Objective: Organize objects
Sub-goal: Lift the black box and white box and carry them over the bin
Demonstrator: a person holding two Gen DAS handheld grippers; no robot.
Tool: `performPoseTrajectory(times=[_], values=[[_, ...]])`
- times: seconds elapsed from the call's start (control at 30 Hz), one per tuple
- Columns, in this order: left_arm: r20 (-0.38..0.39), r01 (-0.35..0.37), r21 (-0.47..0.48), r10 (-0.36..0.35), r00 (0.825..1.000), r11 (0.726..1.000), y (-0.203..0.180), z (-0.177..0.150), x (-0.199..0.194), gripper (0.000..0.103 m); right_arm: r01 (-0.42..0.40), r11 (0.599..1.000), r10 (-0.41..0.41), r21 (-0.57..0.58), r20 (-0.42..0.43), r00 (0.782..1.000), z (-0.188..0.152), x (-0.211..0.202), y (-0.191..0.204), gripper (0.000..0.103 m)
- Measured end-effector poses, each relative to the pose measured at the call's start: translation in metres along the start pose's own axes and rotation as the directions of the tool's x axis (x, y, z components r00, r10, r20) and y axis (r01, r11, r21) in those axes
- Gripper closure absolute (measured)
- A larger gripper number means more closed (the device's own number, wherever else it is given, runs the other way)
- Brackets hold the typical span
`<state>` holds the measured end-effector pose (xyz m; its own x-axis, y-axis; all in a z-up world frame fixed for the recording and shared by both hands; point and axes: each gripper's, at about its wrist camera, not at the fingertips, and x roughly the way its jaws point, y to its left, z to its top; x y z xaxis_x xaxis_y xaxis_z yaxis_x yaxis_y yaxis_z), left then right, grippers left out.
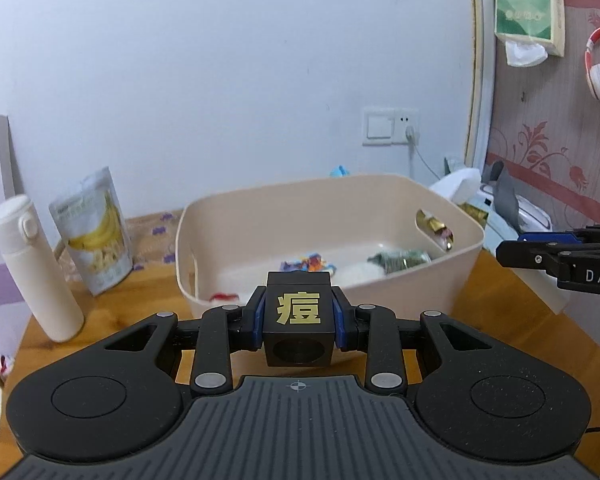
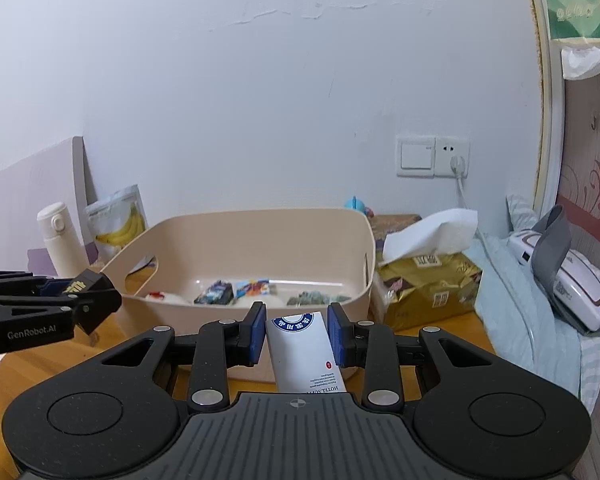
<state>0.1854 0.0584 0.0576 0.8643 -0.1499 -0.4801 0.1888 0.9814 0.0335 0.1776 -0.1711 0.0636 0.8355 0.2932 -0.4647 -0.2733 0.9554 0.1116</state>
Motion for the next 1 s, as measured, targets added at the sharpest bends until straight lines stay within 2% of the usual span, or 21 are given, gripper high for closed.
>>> performPoseTrajectory(times=[0.43,1.0], values=[[0.036,-0.008,0.007,0.007,0.999,1.000,0.010,0.029,0.019,0.071,-0.002,1.000,0.001,0.028,0.038,0.999,0.027,0.017,-0.007,0.071],[0.010,-0.007,0.021,0.007,1.000,1.000,0.017,0.051,0.072,0.071,-0.006,0.999,0.005,0.042,0.023,1.000,0.044,0.067,-0.004,0.071]])
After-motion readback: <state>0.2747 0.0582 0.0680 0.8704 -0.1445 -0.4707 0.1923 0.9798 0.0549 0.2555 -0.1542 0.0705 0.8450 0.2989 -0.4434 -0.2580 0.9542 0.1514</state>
